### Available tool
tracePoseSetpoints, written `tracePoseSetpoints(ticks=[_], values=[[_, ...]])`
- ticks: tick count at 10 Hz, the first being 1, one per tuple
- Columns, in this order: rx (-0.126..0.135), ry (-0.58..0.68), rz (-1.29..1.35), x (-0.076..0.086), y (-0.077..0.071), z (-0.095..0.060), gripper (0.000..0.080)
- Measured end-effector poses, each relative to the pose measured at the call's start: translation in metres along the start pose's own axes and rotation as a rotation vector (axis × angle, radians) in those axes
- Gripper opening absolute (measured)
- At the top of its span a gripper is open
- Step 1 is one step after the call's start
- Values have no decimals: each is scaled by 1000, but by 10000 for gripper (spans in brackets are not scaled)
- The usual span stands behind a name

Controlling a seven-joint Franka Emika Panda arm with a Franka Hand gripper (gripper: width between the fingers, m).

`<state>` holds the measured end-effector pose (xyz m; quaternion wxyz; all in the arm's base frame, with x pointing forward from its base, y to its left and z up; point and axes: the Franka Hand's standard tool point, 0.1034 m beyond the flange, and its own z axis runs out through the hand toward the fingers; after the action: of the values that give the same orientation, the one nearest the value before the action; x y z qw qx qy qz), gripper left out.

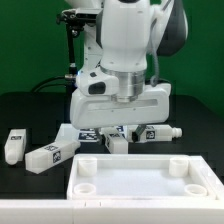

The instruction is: Assemble desk

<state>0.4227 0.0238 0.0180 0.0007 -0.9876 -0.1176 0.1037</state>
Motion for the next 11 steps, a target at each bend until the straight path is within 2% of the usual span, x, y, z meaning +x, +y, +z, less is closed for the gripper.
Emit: tracePoseSetpoints(ticks=[1, 2, 3, 4, 6, 7, 8, 9, 11], values=[[5, -105, -6, 10, 0, -13, 643], [10, -188, -4, 27, 3, -29, 643], [6, -197, -7, 38, 3, -26, 649], [20, -278, -4, 24, 0, -21, 649], [42, -441, 1, 23, 1, -21, 649], [38, -518, 18, 27, 15, -23, 649], [15, -591, 105, 30, 16, -22, 649], [6, -615, 119, 35, 13, -20, 649], [8, -601, 118, 36, 15, -18, 649]])
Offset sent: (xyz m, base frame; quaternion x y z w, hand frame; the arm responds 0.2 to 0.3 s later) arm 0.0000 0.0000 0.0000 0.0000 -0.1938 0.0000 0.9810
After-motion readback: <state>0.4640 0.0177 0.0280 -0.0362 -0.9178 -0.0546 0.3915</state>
